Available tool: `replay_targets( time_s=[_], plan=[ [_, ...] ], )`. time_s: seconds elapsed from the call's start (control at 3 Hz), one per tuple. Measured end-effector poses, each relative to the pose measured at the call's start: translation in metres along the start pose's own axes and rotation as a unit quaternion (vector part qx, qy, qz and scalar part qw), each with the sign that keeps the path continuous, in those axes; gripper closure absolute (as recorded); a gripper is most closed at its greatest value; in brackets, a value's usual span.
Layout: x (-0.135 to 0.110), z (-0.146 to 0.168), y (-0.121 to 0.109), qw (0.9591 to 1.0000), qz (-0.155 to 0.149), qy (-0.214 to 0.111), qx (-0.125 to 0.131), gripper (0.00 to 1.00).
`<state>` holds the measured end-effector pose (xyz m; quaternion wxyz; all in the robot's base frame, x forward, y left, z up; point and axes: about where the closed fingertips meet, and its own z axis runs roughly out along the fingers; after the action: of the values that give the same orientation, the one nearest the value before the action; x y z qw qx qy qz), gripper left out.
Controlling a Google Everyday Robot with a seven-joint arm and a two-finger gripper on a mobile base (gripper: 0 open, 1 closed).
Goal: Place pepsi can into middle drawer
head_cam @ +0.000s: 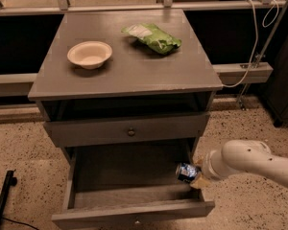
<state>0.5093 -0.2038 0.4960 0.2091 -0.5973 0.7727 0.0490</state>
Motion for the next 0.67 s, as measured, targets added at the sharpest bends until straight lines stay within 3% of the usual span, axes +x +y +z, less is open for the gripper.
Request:
replay_targets(
  time_s=[0.33,0.67],
  plan=[
    [-0.017,0.055,-0.012,0.999,-0.037,-0.017,-0.017,1.0],
    [-0.062,0.076,-0.016,0.9949,-0.089,-0.022,-0.042,1.0]
  ],
)
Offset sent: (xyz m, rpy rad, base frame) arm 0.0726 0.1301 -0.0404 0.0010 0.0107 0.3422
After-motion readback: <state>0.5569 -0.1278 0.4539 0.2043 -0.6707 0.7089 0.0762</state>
